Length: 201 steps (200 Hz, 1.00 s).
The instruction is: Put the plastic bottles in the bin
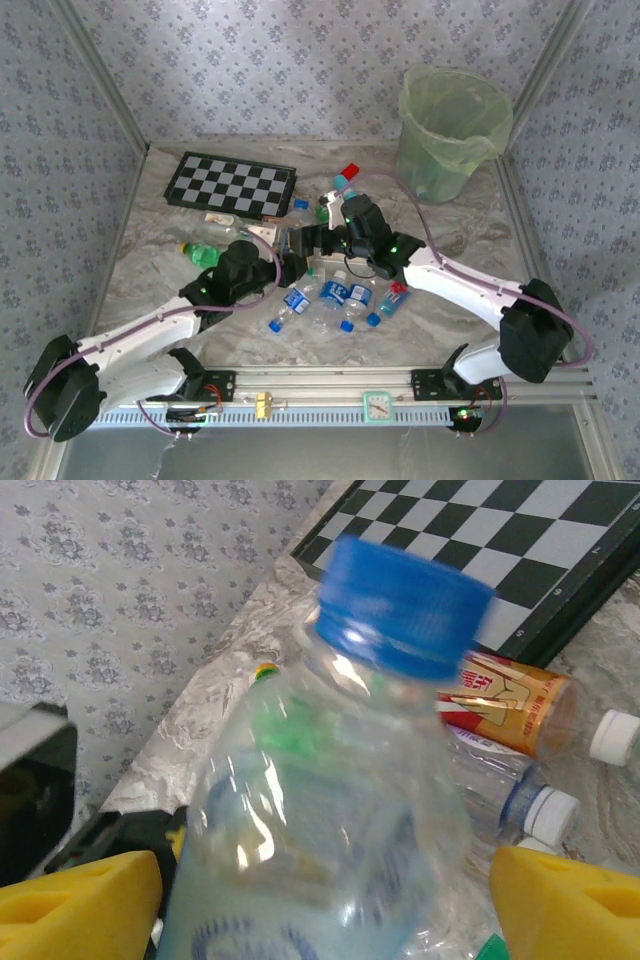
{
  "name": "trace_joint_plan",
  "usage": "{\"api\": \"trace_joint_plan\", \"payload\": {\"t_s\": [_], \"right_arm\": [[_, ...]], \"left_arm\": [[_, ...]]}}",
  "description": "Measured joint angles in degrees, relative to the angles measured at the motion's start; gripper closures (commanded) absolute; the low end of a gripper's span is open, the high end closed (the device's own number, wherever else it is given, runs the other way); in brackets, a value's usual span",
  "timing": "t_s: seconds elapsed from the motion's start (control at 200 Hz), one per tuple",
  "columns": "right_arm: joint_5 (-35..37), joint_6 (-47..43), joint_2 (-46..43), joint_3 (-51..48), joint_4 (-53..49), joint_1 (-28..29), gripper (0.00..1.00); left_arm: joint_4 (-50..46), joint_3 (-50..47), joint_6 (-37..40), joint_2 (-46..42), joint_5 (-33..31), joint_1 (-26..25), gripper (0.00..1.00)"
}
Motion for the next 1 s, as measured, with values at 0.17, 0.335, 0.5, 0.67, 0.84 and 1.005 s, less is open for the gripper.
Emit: {"api": "trace_joint_plan", "payload": {"t_s": [0.17,0.335,0.5,0.67,0.84,1.005], "right_arm": [[0.0,0.5,0.7,0.0,0.8,0.0,0.22],[-0.2,1.9,0.7,0.0,1.7,-0.2,0.40],[-1.3,4.2,0.7,0.0,3.2,-1.0,0.46],[-1.7,4.5,0.7,-0.5,4.1,-1.1,0.47],[-1.9,4.5,0.9,-1.2,4.5,-1.9,0.48],[-1.9,3.6,1.0,-1.2,4.3,-3.5,0.48]], "left_arm": [[1.1,0.4,0.7,0.8,0.2,-1.6,0.54],[1.4,0.4,1.4,0.8,-0.1,-1.6,0.52],[2.4,0.4,1.8,0.8,-1.0,-1.6,0.46],[2.4,0.4,2.3,0.8,-1.1,-1.6,0.25],[2.3,0.5,2.0,0.5,-1.3,-1.8,0.01],[1.6,0.5,1.8,-1.0,-2.9,-1.8,0.00]]}}
